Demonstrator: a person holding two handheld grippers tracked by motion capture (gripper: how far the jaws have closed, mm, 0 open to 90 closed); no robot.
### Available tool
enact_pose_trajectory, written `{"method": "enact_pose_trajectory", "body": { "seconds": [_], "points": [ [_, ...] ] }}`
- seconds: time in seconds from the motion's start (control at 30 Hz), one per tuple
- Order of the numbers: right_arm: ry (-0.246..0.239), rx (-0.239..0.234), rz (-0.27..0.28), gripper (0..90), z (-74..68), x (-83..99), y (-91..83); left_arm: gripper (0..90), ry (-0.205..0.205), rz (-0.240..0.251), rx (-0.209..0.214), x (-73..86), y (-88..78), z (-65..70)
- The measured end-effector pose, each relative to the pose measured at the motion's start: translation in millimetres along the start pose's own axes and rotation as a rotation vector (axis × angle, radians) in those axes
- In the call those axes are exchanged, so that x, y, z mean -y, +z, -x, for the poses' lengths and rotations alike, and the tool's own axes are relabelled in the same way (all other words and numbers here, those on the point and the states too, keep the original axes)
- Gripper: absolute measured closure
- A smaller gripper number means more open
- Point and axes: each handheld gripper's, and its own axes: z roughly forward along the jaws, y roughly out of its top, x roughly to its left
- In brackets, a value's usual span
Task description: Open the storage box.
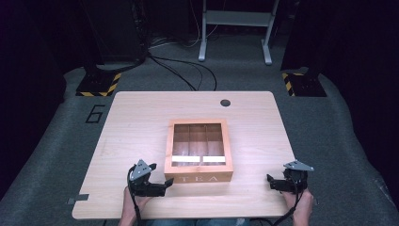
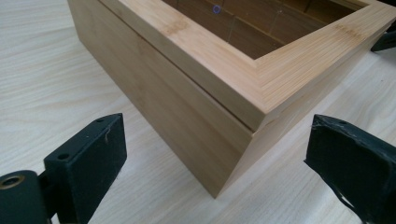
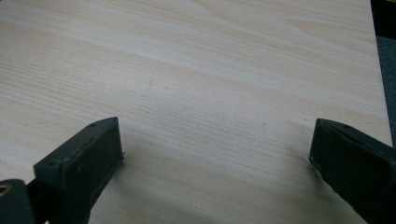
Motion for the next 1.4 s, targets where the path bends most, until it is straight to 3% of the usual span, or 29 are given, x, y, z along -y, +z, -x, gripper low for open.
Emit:
{"method": "enact_pose_trajectory", "body": {
  "seconds": [0.1,0.27,0.33,0.4,0.83,1.4],
  "points": [
    [0.001,-0.001,0.002,2.0,0.1,0.0,0.0,7.5,0.001,-0.002,0.007,0.1,1.8,2.0],
    [0.004,-0.001,0.002,2.0,0.3,0.0,0.1,10.7,0.005,0.024,-0.022,-0.5,5.0,4.4],
    [0.005,0.0,0.001,2.1,0.4,0.1,0.1,11.8,0.018,0.008,-0.013,-1.7,5.2,4.8],
    [0.003,0.0,0.001,2.1,0.6,0.1,0.1,13.1,0.011,0.026,-0.016,-2.0,7.9,6.5],
    [0.004,0.0,-0.004,2.5,1.0,0.0,-0.1,23.6,0.029,0.029,0.007,-4.8,10.1,10.9],
    [0.004,0.002,-0.003,2.6,0.8,0.1,-0.1,25.9,0.039,0.048,0.001,-3.3,8.7,11.3]
  ]
}}
